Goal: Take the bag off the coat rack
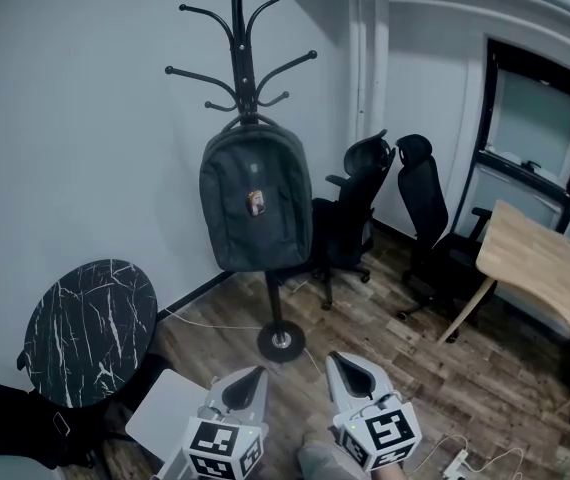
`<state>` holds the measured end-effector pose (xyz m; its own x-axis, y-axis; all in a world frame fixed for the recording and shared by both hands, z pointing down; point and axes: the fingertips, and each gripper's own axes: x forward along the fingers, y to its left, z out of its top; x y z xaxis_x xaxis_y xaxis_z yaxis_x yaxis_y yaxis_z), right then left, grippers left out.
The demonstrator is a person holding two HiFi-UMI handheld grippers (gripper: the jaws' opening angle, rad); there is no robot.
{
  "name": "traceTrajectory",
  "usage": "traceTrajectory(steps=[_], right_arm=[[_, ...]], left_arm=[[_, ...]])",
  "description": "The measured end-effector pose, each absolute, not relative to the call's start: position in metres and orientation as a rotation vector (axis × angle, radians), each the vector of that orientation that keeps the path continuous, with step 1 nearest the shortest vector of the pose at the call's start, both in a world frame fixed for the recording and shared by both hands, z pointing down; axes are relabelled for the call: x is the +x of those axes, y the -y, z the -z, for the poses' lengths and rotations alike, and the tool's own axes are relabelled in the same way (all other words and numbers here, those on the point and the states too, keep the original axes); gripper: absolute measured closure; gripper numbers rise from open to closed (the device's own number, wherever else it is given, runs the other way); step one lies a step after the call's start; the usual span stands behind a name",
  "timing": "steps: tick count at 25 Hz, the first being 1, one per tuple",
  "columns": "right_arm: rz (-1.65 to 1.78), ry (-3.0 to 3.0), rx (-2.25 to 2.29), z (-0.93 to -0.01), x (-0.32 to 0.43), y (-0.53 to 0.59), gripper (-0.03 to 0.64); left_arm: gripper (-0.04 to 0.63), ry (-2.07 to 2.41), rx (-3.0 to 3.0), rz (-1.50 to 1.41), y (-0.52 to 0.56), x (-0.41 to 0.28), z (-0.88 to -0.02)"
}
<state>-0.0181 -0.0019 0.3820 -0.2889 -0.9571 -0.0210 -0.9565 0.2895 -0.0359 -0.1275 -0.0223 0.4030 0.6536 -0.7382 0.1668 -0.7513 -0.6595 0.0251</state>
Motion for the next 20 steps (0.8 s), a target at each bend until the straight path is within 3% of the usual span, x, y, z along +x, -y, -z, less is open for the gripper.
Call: traceTrajectory(steps=[20], right_arm=[[-0.041,-2.47,-1.819,-0.372,0.022,0.118,0.615]], left_arm=[[0.584,1.283,2.771,-0.241,0.139,-0.089,-0.392]])
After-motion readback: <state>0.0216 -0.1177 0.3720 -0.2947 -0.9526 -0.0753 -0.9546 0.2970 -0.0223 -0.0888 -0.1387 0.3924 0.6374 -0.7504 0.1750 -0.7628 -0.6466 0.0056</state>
